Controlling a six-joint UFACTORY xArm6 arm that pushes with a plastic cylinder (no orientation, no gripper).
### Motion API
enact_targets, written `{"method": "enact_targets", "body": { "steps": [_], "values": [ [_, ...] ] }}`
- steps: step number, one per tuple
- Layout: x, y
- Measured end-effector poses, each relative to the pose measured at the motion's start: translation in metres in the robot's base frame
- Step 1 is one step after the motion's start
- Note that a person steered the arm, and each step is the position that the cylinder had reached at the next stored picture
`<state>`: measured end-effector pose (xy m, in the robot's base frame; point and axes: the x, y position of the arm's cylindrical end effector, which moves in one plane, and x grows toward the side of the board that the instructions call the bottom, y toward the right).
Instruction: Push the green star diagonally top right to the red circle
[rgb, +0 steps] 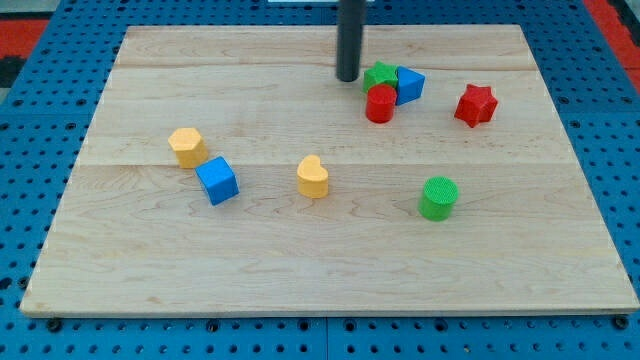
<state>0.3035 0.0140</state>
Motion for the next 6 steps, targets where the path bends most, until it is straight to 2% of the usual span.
{"method": "enact_targets", "body": {
  "steps": [2, 5, 6],
  "values": [
    [0.008, 0.003],
    [0.008, 0.130],
    [0.009, 0.133]
  ]
}}
